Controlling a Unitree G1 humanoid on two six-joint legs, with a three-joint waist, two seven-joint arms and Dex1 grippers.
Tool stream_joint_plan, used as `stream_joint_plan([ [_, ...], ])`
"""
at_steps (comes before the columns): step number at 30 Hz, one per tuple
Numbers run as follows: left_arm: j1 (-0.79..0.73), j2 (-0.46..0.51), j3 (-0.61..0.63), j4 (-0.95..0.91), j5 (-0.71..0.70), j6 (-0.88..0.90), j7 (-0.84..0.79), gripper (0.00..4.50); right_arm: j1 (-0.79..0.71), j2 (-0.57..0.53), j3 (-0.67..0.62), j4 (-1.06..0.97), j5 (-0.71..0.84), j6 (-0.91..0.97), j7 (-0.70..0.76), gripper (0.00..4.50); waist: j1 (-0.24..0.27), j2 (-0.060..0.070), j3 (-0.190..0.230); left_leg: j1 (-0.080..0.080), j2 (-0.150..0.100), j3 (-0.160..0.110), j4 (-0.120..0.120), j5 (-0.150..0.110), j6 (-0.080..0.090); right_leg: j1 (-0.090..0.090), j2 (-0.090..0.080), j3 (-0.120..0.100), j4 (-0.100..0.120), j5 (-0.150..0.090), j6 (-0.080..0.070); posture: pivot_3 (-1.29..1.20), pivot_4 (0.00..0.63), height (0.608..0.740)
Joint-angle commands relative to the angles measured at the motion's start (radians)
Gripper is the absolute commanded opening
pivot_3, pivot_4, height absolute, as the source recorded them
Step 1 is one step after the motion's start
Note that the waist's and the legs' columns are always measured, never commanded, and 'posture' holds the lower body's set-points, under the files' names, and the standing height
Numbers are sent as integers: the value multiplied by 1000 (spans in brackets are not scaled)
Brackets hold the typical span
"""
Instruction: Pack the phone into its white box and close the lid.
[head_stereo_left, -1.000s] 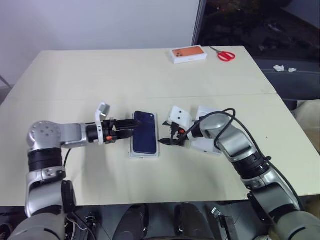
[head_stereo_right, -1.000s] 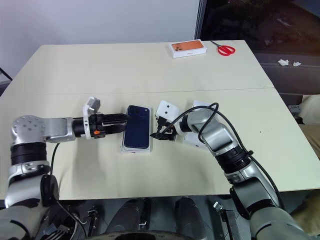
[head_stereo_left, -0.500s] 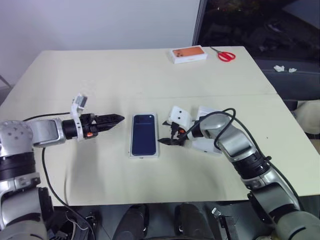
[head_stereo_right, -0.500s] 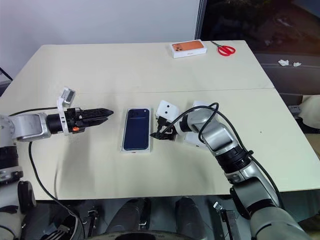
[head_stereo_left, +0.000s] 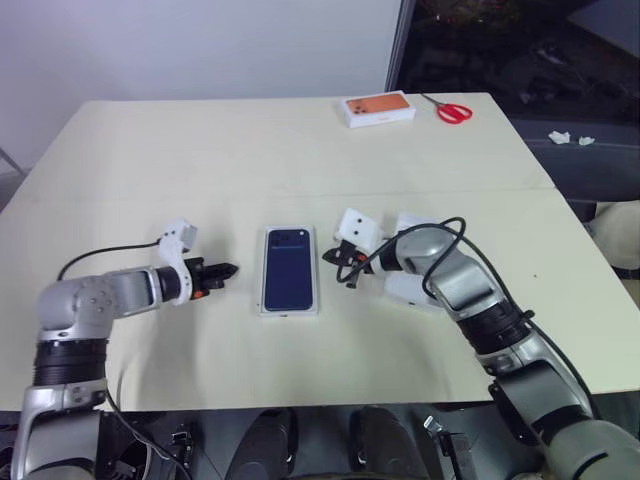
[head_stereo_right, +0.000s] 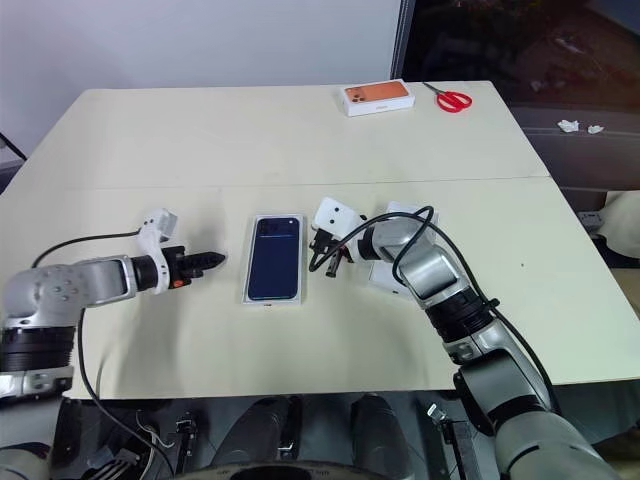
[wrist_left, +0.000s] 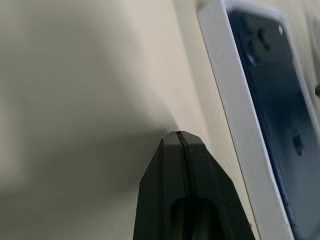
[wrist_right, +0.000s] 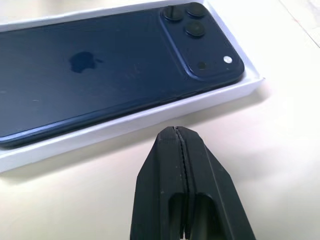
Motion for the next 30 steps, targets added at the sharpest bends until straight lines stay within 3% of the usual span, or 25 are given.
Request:
stream_joint_plan([
  [1, -27, -19, -81, 15, 86, -57, -41, 34, -2, 3, 44, -12, -47, -43, -4, 0, 3, 0, 0, 0, 0, 0, 0, 0, 0, 0, 0, 0, 0, 0, 0, 0, 150, 740],
  [9, -101, -160, -205, 126, 192, -105, -132, 34, -7, 17, 24, 50, -52, -47, -14, 0, 7, 1, -1, 1, -1, -1, 2, 0, 1, 3, 0, -2, 0, 0, 0, 0, 150, 740],
  [19, -209, -310, -233, 249, 293, -155, -193, 34, 29, -125, -42, 114, -62, -99, 14, 0, 55, 2, -1, 2, -4, -4, 9, -2, 4, 7, -1, -5, -4, 0, 0, 0, 150, 740],
  [30, -329, -503, -252, 417, 390, -239, -218, 34, 38, -217, -109, 184, -70, -137, 21, 0, 58, 2, -1, 1, -9, -7, 17, -8, 13, 18, -5, -9, -8, 1, 2, 0, 150, 740],
])
